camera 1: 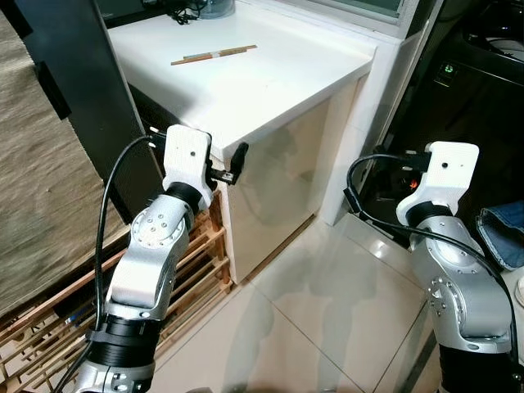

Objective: Clothes washing

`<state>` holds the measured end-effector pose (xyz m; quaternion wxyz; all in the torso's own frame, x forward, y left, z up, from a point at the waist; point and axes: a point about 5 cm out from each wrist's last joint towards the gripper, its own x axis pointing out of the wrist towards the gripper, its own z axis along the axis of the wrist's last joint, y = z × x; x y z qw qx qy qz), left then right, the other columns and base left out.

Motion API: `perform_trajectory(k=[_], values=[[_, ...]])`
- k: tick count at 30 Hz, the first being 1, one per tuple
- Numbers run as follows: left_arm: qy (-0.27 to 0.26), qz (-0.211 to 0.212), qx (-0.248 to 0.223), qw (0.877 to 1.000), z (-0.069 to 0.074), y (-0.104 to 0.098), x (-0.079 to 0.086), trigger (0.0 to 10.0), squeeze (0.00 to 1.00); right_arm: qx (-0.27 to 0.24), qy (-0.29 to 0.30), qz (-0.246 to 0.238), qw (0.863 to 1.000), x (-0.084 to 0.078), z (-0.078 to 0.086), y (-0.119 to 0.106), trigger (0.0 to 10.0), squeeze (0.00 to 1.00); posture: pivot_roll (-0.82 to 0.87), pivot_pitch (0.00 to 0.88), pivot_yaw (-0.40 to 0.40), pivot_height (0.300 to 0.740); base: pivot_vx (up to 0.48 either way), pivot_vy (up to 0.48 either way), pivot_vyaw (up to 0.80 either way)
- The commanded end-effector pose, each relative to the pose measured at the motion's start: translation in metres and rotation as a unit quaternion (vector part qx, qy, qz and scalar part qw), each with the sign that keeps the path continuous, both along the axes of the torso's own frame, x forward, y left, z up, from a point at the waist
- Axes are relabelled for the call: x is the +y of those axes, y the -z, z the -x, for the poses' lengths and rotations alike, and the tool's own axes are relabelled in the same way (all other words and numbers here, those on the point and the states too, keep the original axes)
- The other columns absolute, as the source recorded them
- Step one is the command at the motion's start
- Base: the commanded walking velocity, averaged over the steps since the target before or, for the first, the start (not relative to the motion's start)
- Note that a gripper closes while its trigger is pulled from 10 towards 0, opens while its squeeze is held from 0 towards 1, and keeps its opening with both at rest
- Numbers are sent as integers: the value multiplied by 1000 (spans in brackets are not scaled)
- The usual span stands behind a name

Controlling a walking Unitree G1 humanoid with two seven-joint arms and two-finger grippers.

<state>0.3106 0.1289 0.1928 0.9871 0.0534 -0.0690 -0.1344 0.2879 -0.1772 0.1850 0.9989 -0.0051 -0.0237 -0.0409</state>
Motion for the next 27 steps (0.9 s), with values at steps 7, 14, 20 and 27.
perform_trajectory(k=[7,14,20,27], values=[[-7,3,11,1000,3,-3,-6,10000,0,41,-6,-19,999,10,2,11,10000,0,57,0,12,740,0,0,-343],[-2,-12,-16,1000,6,-3,-10,10000,0,66,27,-12,997,7,7,24,10000,0,47,0,23,740,0,0,-343],[4,-2,12,1000,7,7,-10,10000,0,47,67,16,996,0,9,25,10000,0,37,0,34,740,0,0,0],[20,-6,22,1000,15,18,-10,10000,0,48,74,-18,996,3,14,32,10000,0,29,0,42,740,0,0,-457]])
